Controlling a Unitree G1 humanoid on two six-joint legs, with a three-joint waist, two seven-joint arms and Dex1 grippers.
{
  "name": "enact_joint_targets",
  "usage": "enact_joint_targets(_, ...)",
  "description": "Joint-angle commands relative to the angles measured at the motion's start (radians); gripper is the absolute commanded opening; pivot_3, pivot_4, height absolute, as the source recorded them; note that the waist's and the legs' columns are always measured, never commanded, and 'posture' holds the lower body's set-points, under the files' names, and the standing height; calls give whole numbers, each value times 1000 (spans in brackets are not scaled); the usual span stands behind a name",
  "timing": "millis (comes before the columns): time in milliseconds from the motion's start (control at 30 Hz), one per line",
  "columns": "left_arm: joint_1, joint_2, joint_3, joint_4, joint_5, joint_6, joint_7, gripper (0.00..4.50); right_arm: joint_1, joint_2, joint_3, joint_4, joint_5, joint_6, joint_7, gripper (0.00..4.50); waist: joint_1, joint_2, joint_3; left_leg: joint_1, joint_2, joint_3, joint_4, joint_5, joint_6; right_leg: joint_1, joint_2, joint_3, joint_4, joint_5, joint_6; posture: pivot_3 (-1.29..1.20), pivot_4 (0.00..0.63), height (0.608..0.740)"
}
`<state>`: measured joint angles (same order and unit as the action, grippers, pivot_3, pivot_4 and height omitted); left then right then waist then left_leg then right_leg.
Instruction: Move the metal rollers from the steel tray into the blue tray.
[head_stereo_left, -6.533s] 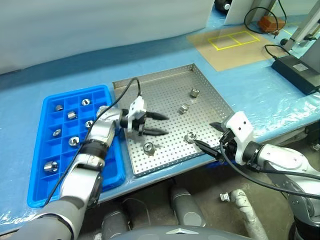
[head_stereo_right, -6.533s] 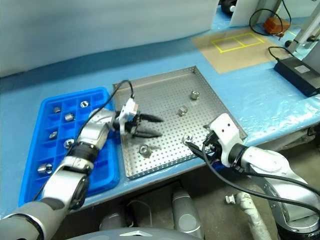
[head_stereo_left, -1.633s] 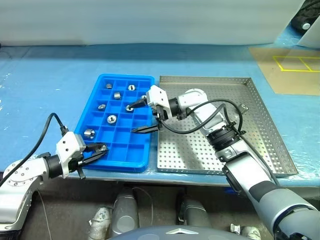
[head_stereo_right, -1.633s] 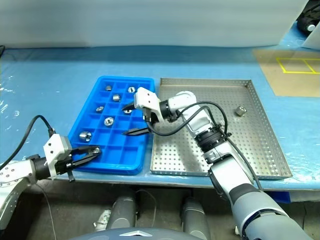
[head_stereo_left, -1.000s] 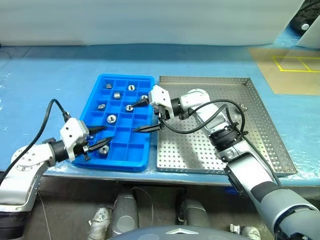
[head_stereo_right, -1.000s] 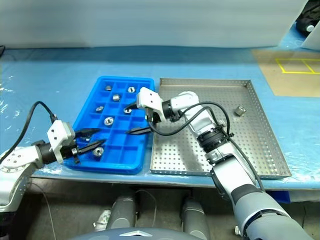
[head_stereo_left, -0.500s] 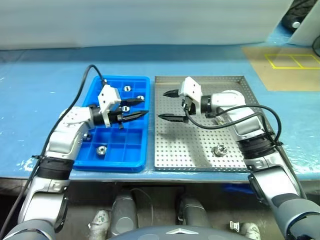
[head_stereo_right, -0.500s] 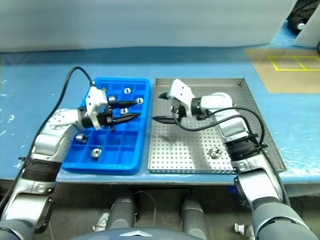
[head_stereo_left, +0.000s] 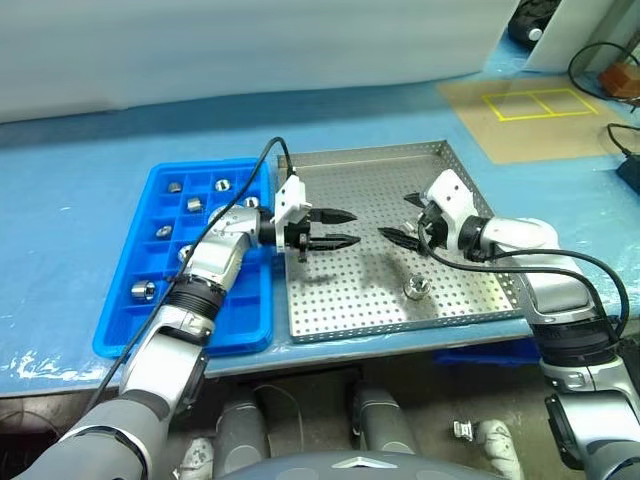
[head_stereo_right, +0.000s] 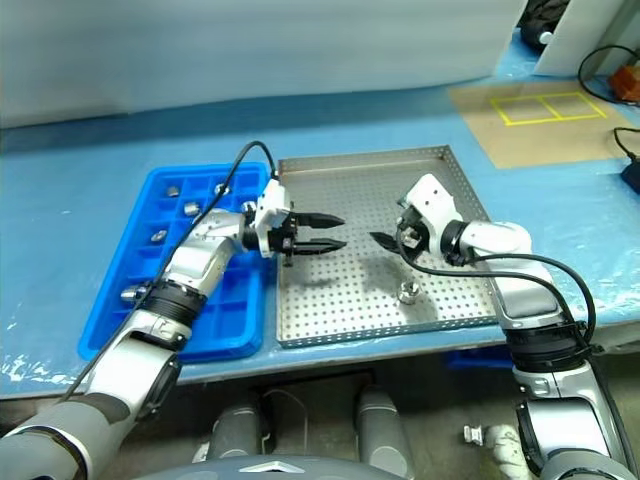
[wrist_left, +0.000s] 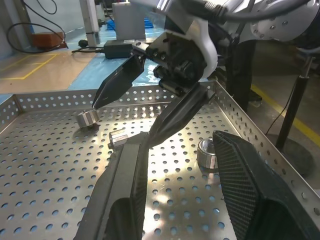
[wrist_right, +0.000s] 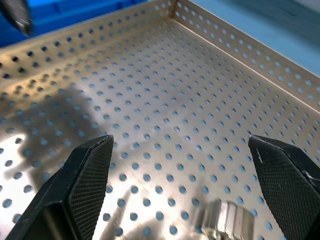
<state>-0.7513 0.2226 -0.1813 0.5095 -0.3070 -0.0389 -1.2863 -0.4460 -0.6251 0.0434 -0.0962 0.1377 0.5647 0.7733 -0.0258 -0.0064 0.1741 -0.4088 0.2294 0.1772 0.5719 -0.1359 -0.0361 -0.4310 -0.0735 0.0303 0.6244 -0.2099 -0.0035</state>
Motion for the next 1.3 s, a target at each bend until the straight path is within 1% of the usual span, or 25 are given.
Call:
enact_joint_targets(33, -14, 0, -4, -13, 4, -5, -28, 2100, -7, 20, -13, 28, -11, -16, -51, 4459, -3, 0, 0, 0, 0, 0, 0, 0, 0, 0, 0, 0, 0, 0, 0, -464, 150, 740)
enact_joint_targets(267, 12, 13, -5, -46, 20, -5, -28, 2100, -57, 72, 4, 276, -63, -121, -133, 4459, -6, 0, 0, 0, -3, 0, 3, -2, 4, 3, -2, -1, -2, 0, 0, -424, 150, 740)
enact_joint_targets(467, 24, 33, 6, -69, 33, -7, 5, 2100, -110, 103, 4, 475, -100, -216, -173, 4459, -9, 0, 0, 0, -3, 0, 4, -3, 5, 3, -2, -1, -2, 0, 0, -393, 150, 740)
enact_joint_targets(667, 38, 47, 6, -83, 39, -11, 18, 2100, -126, 115, 8, 531, -100, -259, -163, 4459, -9, 0, 0, 2, -3, 0, 4, -3, 5, 6, -2, -1, -2, 0, 0, -381, 150, 740)
enact_joint_targets(800, 44, 53, 5, -88, 41, -11, 22, 2144, -117, 126, 3, 516, -85, -264, -143, 3581, -9, 0, 0, 3, -3, 0, 4, -3, 5, 6, -2, -1, -2, 0, 0, -378, 150, 740)
enact_joint_targets(833, 44, 56, 6, -87, 43, -11, 24, 2144, -119, 127, 3, 524, -94, -260, -154, 3149, -9, 0, 0, 3, -3, 0, 4, -3, 5, 6, -2, -1, -2, 0, 0, -378, 150, 740)
enact_joint_targets(867, 44, 58, 6, -85, 44, -11, 25, 2144, -122, 128, 4, 532, -102, -257, -162, 2864, -9, 0, 0, 3, -3, 0, 4, -3, 5, 6, -2, -1, -2, 0, 0, -377, 150, 740)
enact_joint_targets(900, 44, 62, 5, -84, 46, -9, 25, 2144, -120, 129, 2, 533, -95, -261, -151, 2864, -9, 0, 0, 3, -3, 0, 4, -3, 5, 6, -2, -1, -2, 0, 0, -377, 150, 740)
enact_joint_targets(967, 48, 71, 3, -86, 48, -5, 22, 2144, -103, 126, -1, 504, -76, -263, -118, 2329, -9, 0, 0, 3, -3, 0, 3, -3, 5, 6, -2, -1, -3, 0, 0, -377, 150, 740)
enact_joint_targets(1000, 49, 74, 3, -89, 47, -3, 20, 2144, -96, 127, -1, 490, -72, -257, -113, 2136, -9, 0, 0, 3, -3, 0, 3, -3, 5, 6, -2, -1, -3, 0, 0, -376, 150, 740)
enact_joint_targets(1033, 50, 76, 4, -88, 47, -4, 20, 2144, -97, 129, -1, 489, -81, -251, -129, 1797, -9, 0, 0, 3, -3, 0, 3, -3, 5, 6, -2, -1, -3, 0, 0, -376, 150, 740)
enact_joint_targets(1067, 49, 78, 5, -87, 47, -5, 21, 2144, -99, 130, 0, 495, -90, -247, -143, 1649, -9, 0, 0, 3, -3, 0, 2, -3, 5, 6, -2, -1, -4, 0, 0, -375, 150, 740)
enact_joint_targets(1167, 49, 83, 6, -84, 50, -9, 23, 2144, -88, 132, 0, 479, -74, -258, -115, 1667, -9, 0, 0, 2, -3, 0, 1, -3, 5, 6, -2, -1, -5, 0, 0, -371, 150, 740)
enact_joint_targets(1300, 50, 87, 9, -89, 47, -6, 23, 2144, -104, 143, 6, 496, -103, -250, -167, 1667, -9, 0, 0, 3, -3, 0, 0, -3, 5, 6, -2, -1, -5, 0, 0, -366, 150, 740)
